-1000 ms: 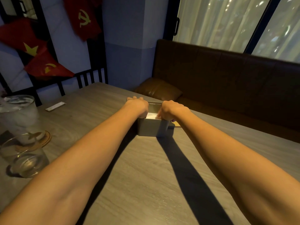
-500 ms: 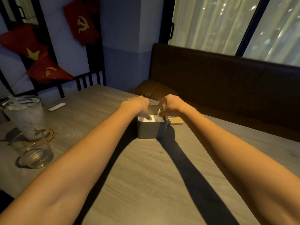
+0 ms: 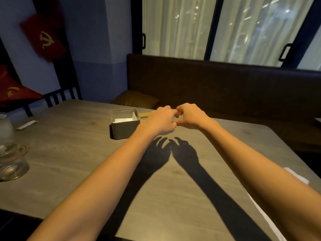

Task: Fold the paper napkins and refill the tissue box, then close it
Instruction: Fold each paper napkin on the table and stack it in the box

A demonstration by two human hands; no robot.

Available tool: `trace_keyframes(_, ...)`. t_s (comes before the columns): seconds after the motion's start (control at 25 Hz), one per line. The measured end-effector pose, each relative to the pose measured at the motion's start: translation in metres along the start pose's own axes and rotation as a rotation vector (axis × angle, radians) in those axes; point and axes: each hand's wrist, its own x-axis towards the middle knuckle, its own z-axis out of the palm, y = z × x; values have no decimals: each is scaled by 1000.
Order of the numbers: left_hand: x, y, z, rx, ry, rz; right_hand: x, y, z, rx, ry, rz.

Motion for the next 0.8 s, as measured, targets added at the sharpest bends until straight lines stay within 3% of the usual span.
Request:
trace_keyframes(0.28, -20, 109, 65, -143, -159, 134, -122, 120, -17, -119, -120, 256)
trace_keyframes(0.48, -37, 170, 106, -147, -279, 303, -183, 170, -7, -57, -56, 423)
trace_keyframes(0.8, -60, 160, 139, 109, -362, 392, -213, 189, 14, -50, 16, 442)
